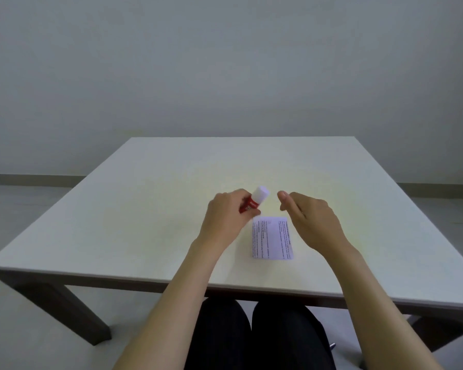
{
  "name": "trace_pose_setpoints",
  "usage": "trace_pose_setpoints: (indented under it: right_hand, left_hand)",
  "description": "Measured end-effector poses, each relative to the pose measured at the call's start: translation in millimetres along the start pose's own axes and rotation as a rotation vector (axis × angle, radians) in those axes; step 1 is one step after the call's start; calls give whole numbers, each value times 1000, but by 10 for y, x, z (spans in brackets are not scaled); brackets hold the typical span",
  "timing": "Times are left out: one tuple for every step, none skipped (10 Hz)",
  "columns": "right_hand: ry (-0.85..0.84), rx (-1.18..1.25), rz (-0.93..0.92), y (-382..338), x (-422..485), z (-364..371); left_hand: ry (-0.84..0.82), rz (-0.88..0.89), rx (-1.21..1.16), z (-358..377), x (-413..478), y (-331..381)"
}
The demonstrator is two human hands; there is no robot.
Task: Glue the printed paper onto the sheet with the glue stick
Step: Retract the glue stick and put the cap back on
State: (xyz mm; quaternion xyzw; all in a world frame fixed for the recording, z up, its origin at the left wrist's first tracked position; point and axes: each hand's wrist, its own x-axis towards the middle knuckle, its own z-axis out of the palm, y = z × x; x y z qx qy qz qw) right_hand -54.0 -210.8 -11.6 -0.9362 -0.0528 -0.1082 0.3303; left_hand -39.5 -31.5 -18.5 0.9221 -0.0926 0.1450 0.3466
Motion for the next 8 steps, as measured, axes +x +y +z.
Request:
trace_pose_setpoints:
  right_hand:
    - [-41, 107, -43, 71, -77, -67]
    - [-99, 162, -67, 182, -133, -38]
    - [-163, 160, -81, 236, -190, 5]
    - [-197, 191, -75, 236, -230, 28]
    - [-219, 273, -64, 207, -263, 26]
    - [-231, 345, -50, 174, -278, 21]
    - [-245, 364, -28, 164, -288, 42]
    - [-233, 373, -25, 123, -301, 73]
  left_hand:
    - [81, -107, -112, -116, 231, -173]
    - [136, -181, -202, -124, 378, -335]
    - [143, -210, -229, -53, 431, -459]
    - [134, -260, -223, 21, 442, -550]
    - [150, -307, -234, 67, 435, -606]
    - [177, -324, -260, 77, 405, -602]
    - [170, -334, -262, 94, 390, -628]
    - [53, -344, -236, 108, 340, -680]
